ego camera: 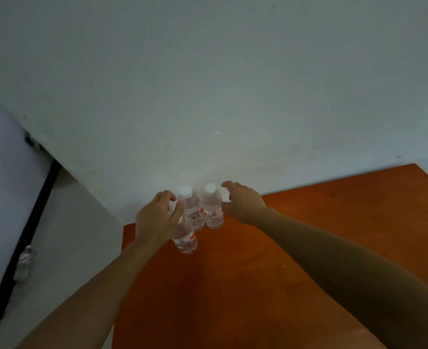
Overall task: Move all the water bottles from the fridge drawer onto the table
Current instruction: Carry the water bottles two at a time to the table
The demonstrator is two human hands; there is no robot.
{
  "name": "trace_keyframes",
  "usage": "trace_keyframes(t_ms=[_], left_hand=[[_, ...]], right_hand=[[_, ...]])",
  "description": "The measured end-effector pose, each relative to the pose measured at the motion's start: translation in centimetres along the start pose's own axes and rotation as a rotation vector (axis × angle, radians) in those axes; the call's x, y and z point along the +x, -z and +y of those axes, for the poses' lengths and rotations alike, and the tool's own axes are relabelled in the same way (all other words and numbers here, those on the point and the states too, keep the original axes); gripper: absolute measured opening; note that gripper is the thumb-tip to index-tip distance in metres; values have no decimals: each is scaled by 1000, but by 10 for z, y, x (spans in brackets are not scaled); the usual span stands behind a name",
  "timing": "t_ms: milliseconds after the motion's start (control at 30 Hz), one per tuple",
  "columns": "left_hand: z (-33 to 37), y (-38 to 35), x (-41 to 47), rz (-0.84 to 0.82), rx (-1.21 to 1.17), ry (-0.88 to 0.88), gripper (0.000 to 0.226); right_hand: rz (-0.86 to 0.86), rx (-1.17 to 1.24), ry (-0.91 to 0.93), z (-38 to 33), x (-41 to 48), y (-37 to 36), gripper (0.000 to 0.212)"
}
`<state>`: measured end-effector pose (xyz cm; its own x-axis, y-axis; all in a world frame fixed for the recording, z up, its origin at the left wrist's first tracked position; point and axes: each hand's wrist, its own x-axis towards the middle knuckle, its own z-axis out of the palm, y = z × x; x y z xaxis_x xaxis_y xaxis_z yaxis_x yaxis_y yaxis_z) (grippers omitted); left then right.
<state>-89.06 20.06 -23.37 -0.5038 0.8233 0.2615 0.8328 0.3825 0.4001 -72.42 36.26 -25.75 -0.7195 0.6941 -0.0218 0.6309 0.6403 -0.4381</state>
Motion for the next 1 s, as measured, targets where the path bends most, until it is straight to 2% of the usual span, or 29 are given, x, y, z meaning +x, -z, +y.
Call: trace_keyframes(t_ms=[133,233,500,633,800,900,1000], left_hand=[[44,6,3,-46,-5,-95,18],[89,1,-2,-119,-24,-224,16],[269,-44,-50,-259,-37,-547,16],[380,-75,-115,-308,-78,-712,15],[522,-116,-229,-467,-166,-933,15],[599,-131,-296,-598,-233,-1057,12],[669,-146,-348,-630,-267,-1190,13]], right_hand=[[-22,-38,-83,31,-44,27,41],[-8,-83,-138,62,-89,52,42],[141,-84,-456,175,-274,127,38],[221,-90,-647,232,-410,159,36],[349,-88,-921,282,-589,194,28],[393,-94,-1081,305,-689,214,34],[459,-58,-1210,326,-774,227,37]])
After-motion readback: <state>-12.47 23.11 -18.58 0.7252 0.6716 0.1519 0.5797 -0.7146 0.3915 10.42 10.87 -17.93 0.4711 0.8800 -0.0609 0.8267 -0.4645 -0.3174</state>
